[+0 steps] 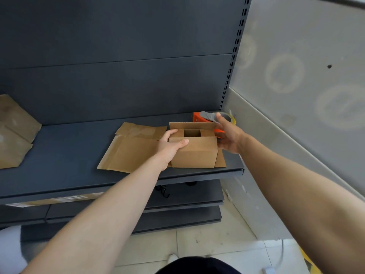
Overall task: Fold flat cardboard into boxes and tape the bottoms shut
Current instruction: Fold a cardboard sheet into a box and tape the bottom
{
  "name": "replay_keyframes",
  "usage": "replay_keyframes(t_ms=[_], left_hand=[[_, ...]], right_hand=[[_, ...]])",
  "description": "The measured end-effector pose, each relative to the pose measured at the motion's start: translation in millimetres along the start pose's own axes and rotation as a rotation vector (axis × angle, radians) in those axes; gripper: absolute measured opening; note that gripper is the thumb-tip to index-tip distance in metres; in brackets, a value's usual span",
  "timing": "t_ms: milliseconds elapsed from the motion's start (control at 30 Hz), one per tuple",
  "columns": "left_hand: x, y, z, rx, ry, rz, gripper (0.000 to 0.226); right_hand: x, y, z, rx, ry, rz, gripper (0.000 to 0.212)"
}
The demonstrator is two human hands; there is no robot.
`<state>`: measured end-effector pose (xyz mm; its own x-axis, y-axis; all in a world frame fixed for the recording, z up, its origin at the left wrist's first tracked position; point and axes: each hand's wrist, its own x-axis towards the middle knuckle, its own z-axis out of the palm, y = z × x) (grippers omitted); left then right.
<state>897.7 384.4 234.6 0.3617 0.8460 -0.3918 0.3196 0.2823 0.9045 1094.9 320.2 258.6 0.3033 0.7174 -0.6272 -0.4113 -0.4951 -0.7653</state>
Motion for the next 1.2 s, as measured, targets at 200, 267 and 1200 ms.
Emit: replay_keyframes(t_ms=[200, 267, 1200], left_hand=[[2, 0, 8, 0.061, 0.050, 0.021, 0.066], [0, 2, 9, 0.058, 0.080, 0.040, 0.079], [25, 27, 16, 0.660, -0.050, 0.342, 0.012]], right_hand=[[8, 3, 5, -0.039, 0.089, 0.003, 0.056], [11, 4, 6, -0.047, 0.102, 0.000, 0.054], [24, -7, 1, -0.392, 0.375, -0.190, 0.018]])
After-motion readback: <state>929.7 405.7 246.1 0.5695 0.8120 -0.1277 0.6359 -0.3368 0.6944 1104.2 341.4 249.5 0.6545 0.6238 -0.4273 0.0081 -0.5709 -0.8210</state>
